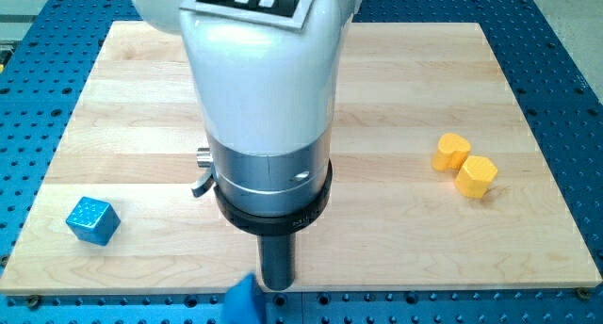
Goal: Move the red circle to the bottom of the green circle
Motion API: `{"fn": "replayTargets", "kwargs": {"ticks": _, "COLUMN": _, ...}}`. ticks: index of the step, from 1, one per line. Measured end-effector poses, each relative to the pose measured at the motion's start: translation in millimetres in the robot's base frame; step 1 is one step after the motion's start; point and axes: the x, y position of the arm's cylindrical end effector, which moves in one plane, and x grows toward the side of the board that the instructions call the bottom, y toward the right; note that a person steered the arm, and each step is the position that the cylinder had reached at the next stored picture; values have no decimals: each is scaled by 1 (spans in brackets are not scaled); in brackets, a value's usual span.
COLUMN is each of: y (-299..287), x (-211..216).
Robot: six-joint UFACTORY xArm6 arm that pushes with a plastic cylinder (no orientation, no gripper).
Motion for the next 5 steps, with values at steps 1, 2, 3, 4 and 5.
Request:
{"fn": "replayTargets", "kwargs": {"ticks": 1, "y": -4, "x": -2}}
{"fn": "replayTargets", "kwargs": {"ticks": 2, "y": -47, "x": -40}}
{"fn": "replayTargets", "kwargs": {"ticks": 3, "y": -99, "x": -69}}
{"fn": "replayTargets", "kwargs": {"ticks": 4, "y": -74, "x": -111}}
{"fn": "replayTargets", "kwargs": {"ticks": 5, "y": -38, "x": -158}}
